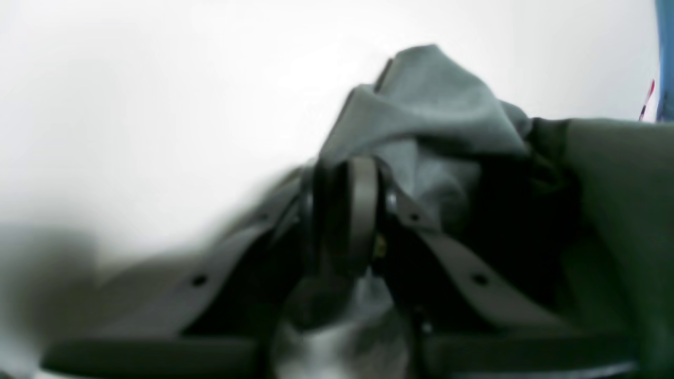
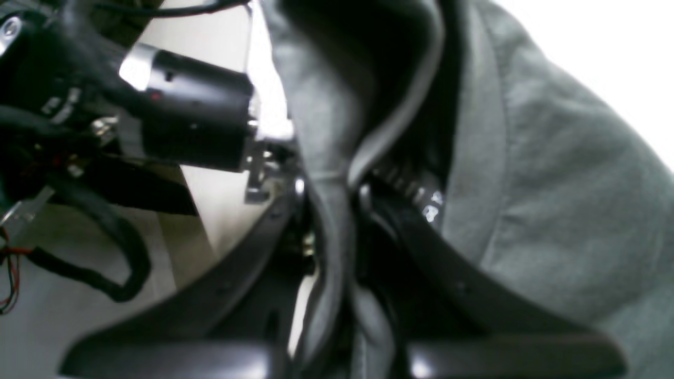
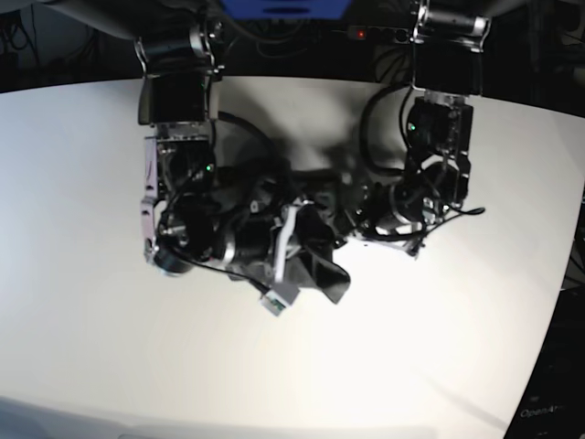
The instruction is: Fold the T-shirt properly
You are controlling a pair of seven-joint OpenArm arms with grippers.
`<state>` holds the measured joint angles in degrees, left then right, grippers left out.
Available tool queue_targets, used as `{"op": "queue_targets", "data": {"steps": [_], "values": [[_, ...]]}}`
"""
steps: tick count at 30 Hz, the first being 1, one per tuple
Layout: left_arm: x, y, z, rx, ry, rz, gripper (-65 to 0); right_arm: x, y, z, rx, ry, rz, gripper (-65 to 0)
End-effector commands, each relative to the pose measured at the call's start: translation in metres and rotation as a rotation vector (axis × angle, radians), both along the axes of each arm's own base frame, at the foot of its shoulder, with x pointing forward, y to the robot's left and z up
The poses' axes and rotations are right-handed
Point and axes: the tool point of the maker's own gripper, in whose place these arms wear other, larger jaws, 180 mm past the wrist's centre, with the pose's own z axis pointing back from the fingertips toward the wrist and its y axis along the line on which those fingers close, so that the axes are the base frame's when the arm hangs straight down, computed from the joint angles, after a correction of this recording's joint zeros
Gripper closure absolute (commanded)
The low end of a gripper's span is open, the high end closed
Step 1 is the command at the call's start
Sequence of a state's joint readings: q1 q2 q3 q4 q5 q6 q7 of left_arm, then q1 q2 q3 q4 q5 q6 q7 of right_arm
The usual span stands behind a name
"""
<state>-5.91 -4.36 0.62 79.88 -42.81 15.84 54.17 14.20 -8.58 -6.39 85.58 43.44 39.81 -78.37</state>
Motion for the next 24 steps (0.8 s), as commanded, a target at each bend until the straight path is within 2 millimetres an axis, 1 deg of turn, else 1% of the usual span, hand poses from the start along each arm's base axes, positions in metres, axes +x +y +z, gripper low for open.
{"op": "queue_targets", "data": {"steps": [1,5,7,9,11,13,16,20,24], "values": [[0.005,-0.004,0.018,-0.036,-0.04,-0.025,-8.3,0.013,0.008,0.024,0.068,-0.064,-0.008,-0.7],[0.001,0.006,0.036,-0.095,-0.056,-0.009,-8.3,0.013,0.008,0.024,0.07,-0.065,-0.009,-0.7],[-0.007,0.019,0.038,-0.1,-0.046,0.012,-8.3,0.013,0.009,0.024,0.079,-0.066,-0.014,-0.7],[-0.013,0.035,0.039,-0.081,-0.054,0.033,-8.3,0.012,0.012,0.015,0.097,-0.034,-0.019,-0.7],[-0.018,0.041,0.04,-0.067,-0.059,0.035,-8.3,0.012,0.016,0.004,0.112,0.011,-0.024,-0.7],[-0.023,0.049,0.04,-0.041,-0.06,0.028,-8.3,0.011,0.018,-0.004,0.129,0.044,-0.032,-0.7],[-0.032,0.058,0.036,-0.014,-0.048,0.026,-8.3,0.01,0.025,-0.004,0.152,0.037,-0.031,-0.7],[-0.036,0.065,0.033,0.006,-0.043,0.025,-8.3,0.007,0.037,0.001,0.16,0.016,-0.001,-0.7],[-0.041,0.067,0.03,0.011,-0.031,0.025,-8.3,0.007,0.038,0.001,0.158,0.014,0.004,-0.7]]}}
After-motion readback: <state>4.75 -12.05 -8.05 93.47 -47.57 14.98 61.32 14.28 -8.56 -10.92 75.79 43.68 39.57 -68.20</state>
